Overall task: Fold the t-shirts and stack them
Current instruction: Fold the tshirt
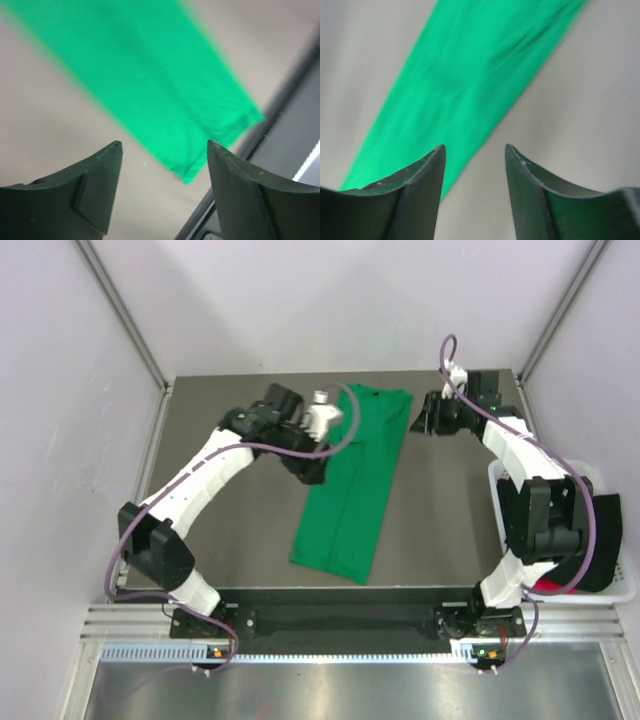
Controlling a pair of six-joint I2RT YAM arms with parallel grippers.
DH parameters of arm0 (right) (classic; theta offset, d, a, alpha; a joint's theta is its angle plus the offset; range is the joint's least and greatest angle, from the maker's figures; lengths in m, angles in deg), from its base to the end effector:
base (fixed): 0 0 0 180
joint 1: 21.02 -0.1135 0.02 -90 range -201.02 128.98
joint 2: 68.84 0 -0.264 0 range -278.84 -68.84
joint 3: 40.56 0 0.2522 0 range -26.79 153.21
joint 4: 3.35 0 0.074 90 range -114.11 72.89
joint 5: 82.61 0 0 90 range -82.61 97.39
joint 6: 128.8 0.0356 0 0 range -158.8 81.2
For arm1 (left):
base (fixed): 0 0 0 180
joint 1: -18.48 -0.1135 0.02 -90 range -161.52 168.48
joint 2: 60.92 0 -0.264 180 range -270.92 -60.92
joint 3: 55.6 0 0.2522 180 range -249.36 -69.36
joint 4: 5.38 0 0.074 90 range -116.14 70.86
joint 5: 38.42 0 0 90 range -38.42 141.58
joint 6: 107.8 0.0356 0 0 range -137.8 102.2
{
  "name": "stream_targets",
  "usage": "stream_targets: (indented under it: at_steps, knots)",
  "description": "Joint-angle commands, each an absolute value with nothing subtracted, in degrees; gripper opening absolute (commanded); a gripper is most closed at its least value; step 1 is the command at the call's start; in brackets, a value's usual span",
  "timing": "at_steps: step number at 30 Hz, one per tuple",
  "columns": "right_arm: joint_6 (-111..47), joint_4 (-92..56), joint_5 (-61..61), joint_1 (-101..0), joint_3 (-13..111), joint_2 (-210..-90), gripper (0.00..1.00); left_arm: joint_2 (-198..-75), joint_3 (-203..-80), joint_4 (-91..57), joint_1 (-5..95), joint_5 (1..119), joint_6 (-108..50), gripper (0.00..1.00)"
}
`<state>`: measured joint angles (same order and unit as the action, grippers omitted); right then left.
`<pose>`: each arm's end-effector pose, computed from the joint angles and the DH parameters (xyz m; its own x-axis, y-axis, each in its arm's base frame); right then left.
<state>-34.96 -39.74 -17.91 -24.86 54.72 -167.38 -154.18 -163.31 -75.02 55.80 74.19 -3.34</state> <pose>0.3909 0.0415 0.2925 -0.6613 0.0163 -0.7500 -0.3453 0.8809 0.3236 0.2623 -0.2172 0.3523 -0.4489 0.6321 -0.6316 0.8740 0.4577 -0.1631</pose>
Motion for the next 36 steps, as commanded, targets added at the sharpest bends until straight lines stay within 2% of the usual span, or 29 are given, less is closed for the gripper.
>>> stream_targets:
  at_steps: [1, 5, 7, 11, 13, 15, 18, 23, 31, 36]
  knots:
    - [-29.3, -47.0, -35.1, -24.5, 45.1, -167.7, 0.47, -146.9, -153.9, -65.0, 47.7, 77.3, -12.1, 0.72]
    - [-21.5, -42.6, -38.4, -24.6, 29.2, -161.6, 0.48, -143.6, -143.5, -63.7, 42.9, 77.1, -20.6, 0.61]
    - [-19.0, -42.0, -39.1, -25.0, 23.9, -156.3, 0.47, -144.2, -141.1, -64.7, 40.5, 79.0, -21.7, 0.6]
    - [-6.2, -37.2, -34.9, -26.6, 5.7, -144.1, 0.47, -144.2, -134.1, -62.5, 37.0, 83.9, -26.5, 0.62]
    - [-1.6, -39.5, -31.8, -28.3, 1.7, -138.9, 0.47, -144.8, -132.0, -62.3, 36.6, 84.4, -27.0, 0.62]
    - [0.1, -37.8, -30.6, -35.7, 1.4, -136.6, 0.47, -145.0, -129.7, -61.2, 36.7, 85.1, -28.3, 0.62]
    - [3.5, -37.9, -28.3, -39.1, 2.4, -136.9, 0.47, -145.2, -124.7, -58.5, 36.6, 85.9, -31.1, 0.59]
    - [3.4, -39.0, -25.0, -41.7, 2.6, -140.6, 0.47, -145.1, -118.7, -56.1, 36.6, 85.8, -34.7, 0.46]
    - [8.3, -34.2, -27.7, -47.6, 1.5, -145.4, 0.47, -148.8, -116.8, -56.5, 36.6, 87.3, -34.8, 0.45]
    - [13.8, -30.3, -29.1, -55.3, 3.1, -149.0, 0.47, -152.5, -116.6, -55.9, 37.3, 88.3, -34.8, 0.44]
